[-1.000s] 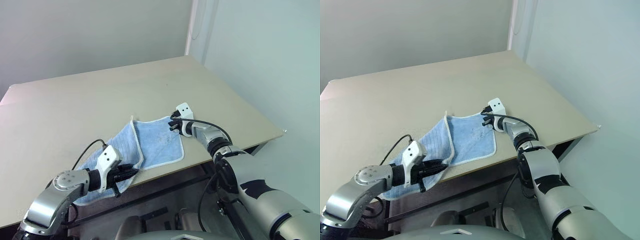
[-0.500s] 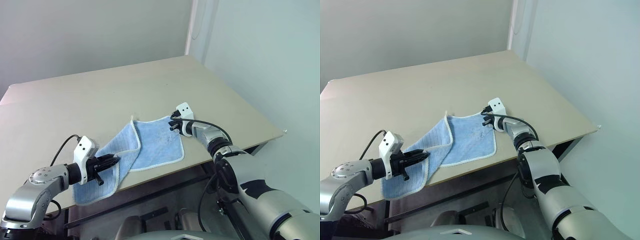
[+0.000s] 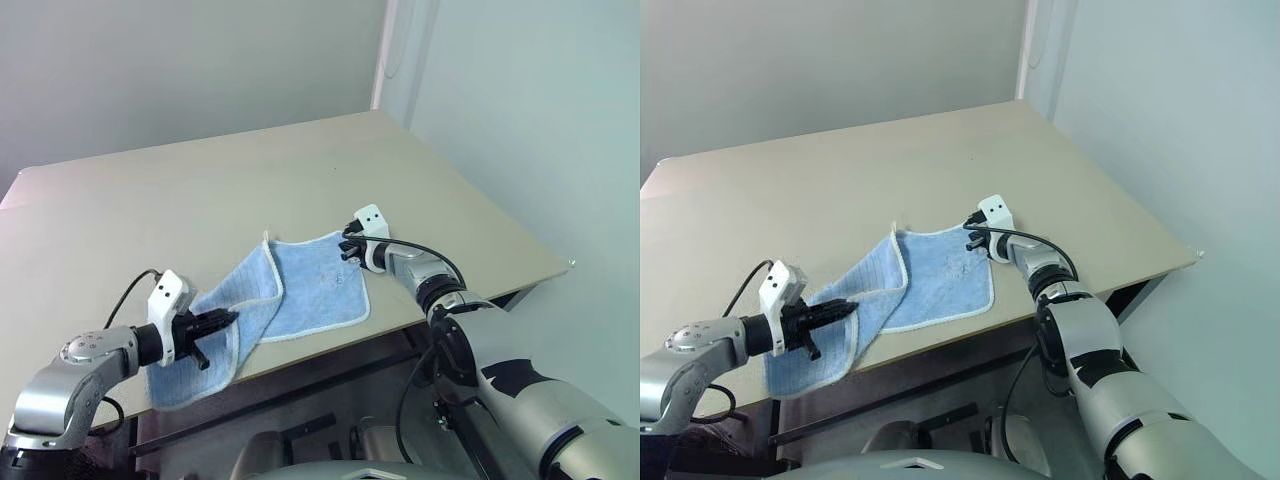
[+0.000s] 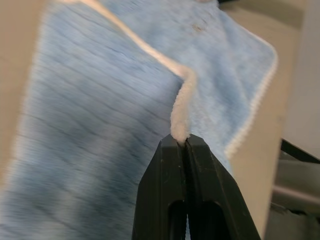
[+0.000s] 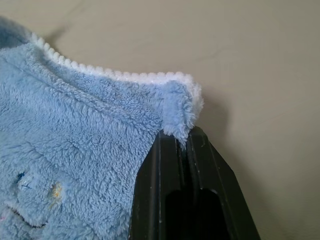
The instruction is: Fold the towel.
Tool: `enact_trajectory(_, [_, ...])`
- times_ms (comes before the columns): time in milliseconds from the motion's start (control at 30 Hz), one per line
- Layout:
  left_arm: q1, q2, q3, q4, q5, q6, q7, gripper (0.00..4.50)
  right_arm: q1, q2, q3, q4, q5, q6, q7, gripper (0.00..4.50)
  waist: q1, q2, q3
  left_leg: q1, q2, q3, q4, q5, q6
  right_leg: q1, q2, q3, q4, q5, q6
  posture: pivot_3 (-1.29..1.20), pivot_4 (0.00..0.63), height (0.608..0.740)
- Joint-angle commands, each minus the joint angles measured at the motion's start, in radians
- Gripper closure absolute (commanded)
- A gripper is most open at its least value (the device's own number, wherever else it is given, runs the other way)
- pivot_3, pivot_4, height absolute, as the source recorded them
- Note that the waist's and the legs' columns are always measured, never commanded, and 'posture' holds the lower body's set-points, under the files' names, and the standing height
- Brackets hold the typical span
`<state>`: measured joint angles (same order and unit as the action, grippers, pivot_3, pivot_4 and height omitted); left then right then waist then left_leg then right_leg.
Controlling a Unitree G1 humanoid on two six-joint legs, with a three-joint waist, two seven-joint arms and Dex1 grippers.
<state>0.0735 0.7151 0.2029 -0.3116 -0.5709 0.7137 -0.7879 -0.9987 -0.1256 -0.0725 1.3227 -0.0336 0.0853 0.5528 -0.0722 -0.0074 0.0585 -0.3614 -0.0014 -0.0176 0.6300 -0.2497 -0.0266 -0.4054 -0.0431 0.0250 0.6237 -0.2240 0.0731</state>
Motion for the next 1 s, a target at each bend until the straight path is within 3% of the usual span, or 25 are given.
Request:
enact_trajectory(33, [-0.103, 0.032, 0.110, 0.066, -0.010, -0.021, 0.030, 4.44, -0.075, -0.023, -0.056, -0.026, 0.049, -0.028, -0.006, 4.50, -0.001, 0.000, 0.000, -0.001, 0.000, 0.000, 0.000, 0.000, 0.000, 0.000, 0.000, 0.000, 0.000, 0.000, 0.000, 0.00, 0.000, 0.740])
enact_trajectory(167, [-0.305, 0.074, 0.139, 0.334, 0.104, -0.159, 0.100, 4.44, -0.157, -0.039, -0.101, -0.024, 0.075, -0.055, -0.033, 4.50, -0.001, 0.001, 0.002, -0.004, -0.001, -0.001, 0.001, 0.000, 0.000, -0.004, 0.001, -0.001, 0.001, 0.000, 0.000, 0.00, 0.000, 0.740])
enact_trajectory(400, [-0.771, 0.162, 0.020, 0.959, 0.336, -0.550, 0.070, 4.44, -0.289, -0.087, -0.150, 0.001, 0.067, -0.158, -0.211, 4.50, 0.003, 0.000, 0.001, -0.012, -0.002, 0.001, -0.001, 0.000, 0.000, -0.010, 0.001, -0.002, -0.001, 0.003, -0.002, 0.00, 0.000, 0.740])
enact_trajectory(600, [-1.071, 0.175, -0.009, 1.420, 0.471, -0.857, 0.238, 4.44, -0.319, -0.106, -0.157, 0.003, 0.059, -0.283, -0.217, 4.50, -0.001, -0.002, 0.001, -0.017, -0.003, 0.004, -0.004, 0.000, 0.000, -0.014, -0.001, 0.000, -0.005, 0.007, 0.006, 0.00, 0.000, 0.740])
enact_trajectory(667, [-1.083, 0.173, 0.002, 1.467, 0.464, -0.929, 0.215, 4.44, -0.308, -0.106, -0.166, 0.000, 0.068, -0.323, -0.202, 4.50, -0.002, -0.002, 0.001, -0.015, -0.004, 0.007, -0.007, 0.000, 0.000, -0.014, -0.002, 0.002, -0.005, 0.008, 0.007, 0.00, 0.000, 0.740])
enact_trajectory(800, [-0.929, 0.163, 0.028, 1.414, 0.405, -1.049, 0.010, 4.44, -0.220, -0.095, -0.175, -0.026, 0.104, -0.429, -0.041, 4.50, -0.004, -0.002, 0.001, -0.014, -0.003, 0.007, -0.011, 0.000, 0.000, -0.016, -0.002, 0.002, -0.005, 0.008, 0.007, 0.00, 0.000, 0.740])
enact_trajectory(1000, [-0.475, 0.176, 0.127, 1.097, 0.276, -1.040, -0.183, 4.44, 0.017, -0.072, -0.208, -0.175, 0.240, -0.496, 0.307, 4.50, -0.015, -0.003, 0.001, -0.015, 0.000, 0.008, -0.014, 0.000, 0.000, -0.018, -0.004, 0.004, -0.005, 0.008, 0.006, 0.00, 0.000, 0.740])
